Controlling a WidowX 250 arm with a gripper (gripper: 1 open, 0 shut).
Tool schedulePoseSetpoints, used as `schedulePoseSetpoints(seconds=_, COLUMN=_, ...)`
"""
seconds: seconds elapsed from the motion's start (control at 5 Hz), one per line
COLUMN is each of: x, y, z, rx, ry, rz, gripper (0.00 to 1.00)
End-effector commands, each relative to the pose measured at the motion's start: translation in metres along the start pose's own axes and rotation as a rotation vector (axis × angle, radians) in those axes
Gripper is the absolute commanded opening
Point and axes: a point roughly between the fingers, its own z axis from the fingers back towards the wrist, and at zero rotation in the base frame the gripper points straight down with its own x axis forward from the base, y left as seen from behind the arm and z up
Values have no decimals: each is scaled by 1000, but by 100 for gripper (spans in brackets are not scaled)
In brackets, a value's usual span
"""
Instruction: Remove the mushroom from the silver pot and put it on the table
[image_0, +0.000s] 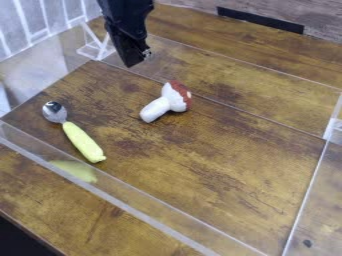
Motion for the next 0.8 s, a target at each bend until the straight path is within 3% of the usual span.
schedulePoseSetpoints(seconds=0.0, x=8, y=9, z=29, rx=64, ry=-91, rz=16, gripper=0)
schedulePoseSetpoints(seconds=0.2, x=9, y=9, z=26, rx=77, ry=-115, rz=21, gripper=0)
schedulePoseSetpoints(seconds=0.4, x=16, y=11, z=23, rx=99, ry=-106, rz=48, gripper=100)
schedulePoseSetpoints(seconds=0.6, x=15, y=20, z=20, rx=102, ry=-110, rz=15, gripper=100)
